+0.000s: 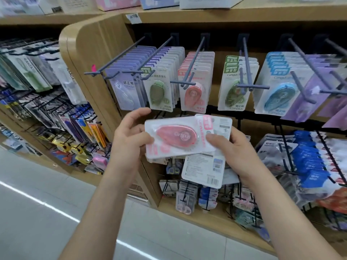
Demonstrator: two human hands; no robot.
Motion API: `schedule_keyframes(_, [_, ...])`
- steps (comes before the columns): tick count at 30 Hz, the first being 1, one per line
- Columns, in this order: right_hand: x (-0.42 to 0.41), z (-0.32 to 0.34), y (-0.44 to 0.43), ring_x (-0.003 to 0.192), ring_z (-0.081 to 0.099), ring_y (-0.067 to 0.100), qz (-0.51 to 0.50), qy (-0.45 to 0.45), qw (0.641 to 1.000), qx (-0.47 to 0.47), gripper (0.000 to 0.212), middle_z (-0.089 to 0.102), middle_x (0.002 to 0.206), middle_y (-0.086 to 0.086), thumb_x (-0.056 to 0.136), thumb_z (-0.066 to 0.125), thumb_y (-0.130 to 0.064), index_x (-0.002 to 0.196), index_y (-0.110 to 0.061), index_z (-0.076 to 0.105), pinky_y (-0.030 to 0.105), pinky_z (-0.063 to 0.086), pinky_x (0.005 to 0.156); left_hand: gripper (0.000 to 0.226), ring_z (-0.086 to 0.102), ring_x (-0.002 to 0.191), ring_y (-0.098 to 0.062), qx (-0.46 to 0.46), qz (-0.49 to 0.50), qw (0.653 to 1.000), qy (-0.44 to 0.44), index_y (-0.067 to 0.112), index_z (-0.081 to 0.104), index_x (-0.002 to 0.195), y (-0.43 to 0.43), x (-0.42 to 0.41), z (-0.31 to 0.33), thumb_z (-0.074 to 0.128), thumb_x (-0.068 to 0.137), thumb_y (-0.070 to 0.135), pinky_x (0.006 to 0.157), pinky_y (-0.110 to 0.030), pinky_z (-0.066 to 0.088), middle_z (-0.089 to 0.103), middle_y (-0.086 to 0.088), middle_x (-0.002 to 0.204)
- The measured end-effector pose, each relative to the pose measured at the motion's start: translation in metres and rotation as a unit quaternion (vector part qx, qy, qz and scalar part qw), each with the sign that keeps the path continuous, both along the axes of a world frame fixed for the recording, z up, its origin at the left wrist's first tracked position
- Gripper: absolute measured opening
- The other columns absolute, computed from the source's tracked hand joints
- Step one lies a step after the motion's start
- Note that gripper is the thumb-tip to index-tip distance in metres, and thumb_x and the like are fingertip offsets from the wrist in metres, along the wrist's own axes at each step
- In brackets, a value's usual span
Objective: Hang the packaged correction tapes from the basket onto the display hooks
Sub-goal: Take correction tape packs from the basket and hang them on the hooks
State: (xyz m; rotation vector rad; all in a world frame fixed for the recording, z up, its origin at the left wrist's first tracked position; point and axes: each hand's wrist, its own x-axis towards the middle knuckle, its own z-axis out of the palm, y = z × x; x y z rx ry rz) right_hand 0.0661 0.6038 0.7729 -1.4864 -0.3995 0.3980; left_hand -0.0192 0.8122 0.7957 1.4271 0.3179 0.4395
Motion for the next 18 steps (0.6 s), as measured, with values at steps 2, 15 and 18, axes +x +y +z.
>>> schedule_keyframes(2, [0.005, 0.007, -0.004, 0.081, 0.073, 0.007, 0.027, -0.022, 0.999, -0.014, 0.019, 0.077, 0.092, -0.013, 0.095, 0.061, -0.014, 0.104, -0.03, 0.066, 0.019, 0.054, 0.062, 0.043, 0.071, 0.083, -0.021, 0.108, -0.098, 0.987, 0.071, 0.022, 0.07, 0.103, 0.012, -0.011, 0.007, 0.055, 0.067, 0.004, 0.064, -0.029, 0.055, 0.074, -0.004, 0.091])
schedule_keyframes(15, [0.006, 0.016, 0.007, 0.087, 0.074, 0.011, 0.105, -0.016, 0.994, 0.011, 0.028, 0.077, 0.097, -0.009, 0.083, 0.057, -0.037, 0.108, -0.027, 0.063, 0.023, 0.058, 0.069, 0.034, 0.074, 0.078, -0.019, 0.093, -0.008, 0.995, 0.03, 0.017, 0.063, 0.099, -0.013, 0.002, 0.012, 0.07, 0.074, 0.039, 0.061, -0.035, 0.058, 0.077, -0.003, 0.087])
schedule_keyframes(18, [0.002, 0.013, 0.011, 0.091, 0.074, 0.011, 0.098, -0.029, 0.995, 0.006, 0.027, 0.077, 0.1, -0.01, 0.084, 0.058, -0.036, 0.108, -0.028, 0.063, 0.025, 0.059, 0.073, 0.032, 0.074, 0.075, -0.016, 0.048, 0.02, 0.999, -0.006, 0.014, 0.062, 0.099, -0.026, 0.01, 0.011, 0.069, 0.077, 0.036, 0.058, -0.029, 0.057, 0.077, -0.002, 0.085])
